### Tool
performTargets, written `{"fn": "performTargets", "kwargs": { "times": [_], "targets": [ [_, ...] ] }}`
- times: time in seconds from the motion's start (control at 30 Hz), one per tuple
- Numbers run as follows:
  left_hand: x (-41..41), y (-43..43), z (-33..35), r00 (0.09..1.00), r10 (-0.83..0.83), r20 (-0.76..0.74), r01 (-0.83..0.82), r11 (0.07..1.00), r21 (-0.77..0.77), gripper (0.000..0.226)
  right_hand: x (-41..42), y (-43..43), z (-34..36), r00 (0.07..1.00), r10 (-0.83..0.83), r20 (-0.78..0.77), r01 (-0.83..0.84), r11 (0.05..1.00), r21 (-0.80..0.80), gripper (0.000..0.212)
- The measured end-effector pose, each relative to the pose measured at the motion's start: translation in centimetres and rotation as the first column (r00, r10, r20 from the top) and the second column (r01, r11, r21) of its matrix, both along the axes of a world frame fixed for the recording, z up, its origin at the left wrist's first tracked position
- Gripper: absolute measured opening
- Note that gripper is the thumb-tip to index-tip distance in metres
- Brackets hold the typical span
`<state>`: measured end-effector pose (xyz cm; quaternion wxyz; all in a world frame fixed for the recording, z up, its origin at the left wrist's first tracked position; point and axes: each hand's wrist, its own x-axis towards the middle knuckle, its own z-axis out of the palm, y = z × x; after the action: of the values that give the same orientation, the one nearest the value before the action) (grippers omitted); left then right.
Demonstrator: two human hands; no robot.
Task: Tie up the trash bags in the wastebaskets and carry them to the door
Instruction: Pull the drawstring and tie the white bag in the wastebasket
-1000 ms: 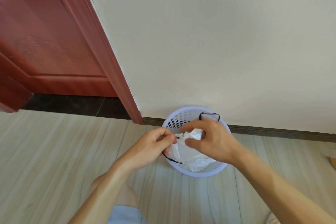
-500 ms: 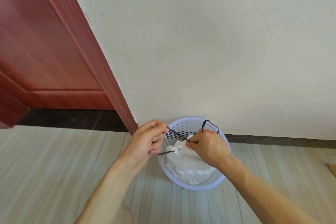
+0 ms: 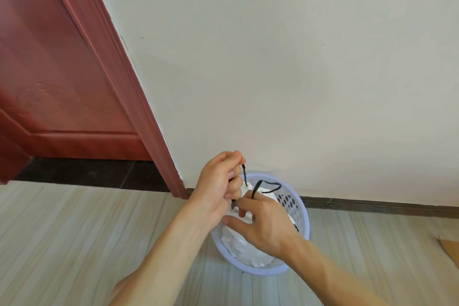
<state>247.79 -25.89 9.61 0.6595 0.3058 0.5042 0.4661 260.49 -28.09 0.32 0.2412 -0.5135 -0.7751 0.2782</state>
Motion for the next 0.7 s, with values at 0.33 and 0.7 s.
{"fn": "performTargets", "kwargs": {
  "times": [0.33,0.7],
  "targets": [
    [-2.8,3.8,3.4,0.999,-0.014,-0.045,0.014,1.0,0.003,0.02,2.9,0.8,-0.9,0.922,-0.024,0.386,0.085,0.986,-0.141,0.03],
    [-1.7,-0.3,-4.9,0.827,0.222,-0.517,-0.034,0.937,0.348,0.04,7.1,1.7,10.4,0.879,-0.454,-0.144,0.454,0.89,-0.035,0.017]
  ]
}}
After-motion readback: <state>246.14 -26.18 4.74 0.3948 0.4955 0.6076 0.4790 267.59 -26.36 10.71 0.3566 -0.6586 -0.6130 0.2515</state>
